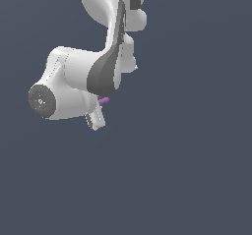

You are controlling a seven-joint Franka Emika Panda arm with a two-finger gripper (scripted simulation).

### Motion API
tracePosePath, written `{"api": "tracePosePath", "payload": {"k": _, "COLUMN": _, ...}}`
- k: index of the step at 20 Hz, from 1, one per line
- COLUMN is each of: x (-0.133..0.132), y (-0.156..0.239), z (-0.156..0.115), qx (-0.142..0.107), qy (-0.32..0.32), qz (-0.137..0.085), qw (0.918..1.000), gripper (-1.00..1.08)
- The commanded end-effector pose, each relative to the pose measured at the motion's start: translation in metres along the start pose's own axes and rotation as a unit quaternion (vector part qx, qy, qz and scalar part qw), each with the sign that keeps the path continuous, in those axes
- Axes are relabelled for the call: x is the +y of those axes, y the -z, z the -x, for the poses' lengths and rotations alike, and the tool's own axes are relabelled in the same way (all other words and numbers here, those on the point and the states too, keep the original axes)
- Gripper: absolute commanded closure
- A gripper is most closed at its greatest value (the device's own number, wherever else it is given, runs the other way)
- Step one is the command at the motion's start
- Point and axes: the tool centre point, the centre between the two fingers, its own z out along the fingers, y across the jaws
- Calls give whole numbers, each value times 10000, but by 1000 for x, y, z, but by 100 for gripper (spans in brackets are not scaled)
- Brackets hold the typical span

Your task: Pick up the object and move it to a goal position.

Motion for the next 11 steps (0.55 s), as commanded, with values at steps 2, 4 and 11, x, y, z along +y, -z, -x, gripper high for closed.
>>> {"api": "tracePosePath", "payload": {"k": 2, "x": 29, "y": 15, "z": -6, "qx": -1, "qy": -5, "qz": 6, "qw": 10000, "gripper": 108}}
{"api": "tracePosePath", "payload": {"k": 4, "x": 42, "y": 22, "z": -9, "qx": 0, "qy": -7, "qz": 7, "qw": 10000, "gripper": 108}}
{"api": "tracePosePath", "payload": {"k": 11, "x": 64, "y": 34, "z": -13, "qx": 7, "qy": -13, "qz": 11, "qw": 10000, "gripper": 108}}
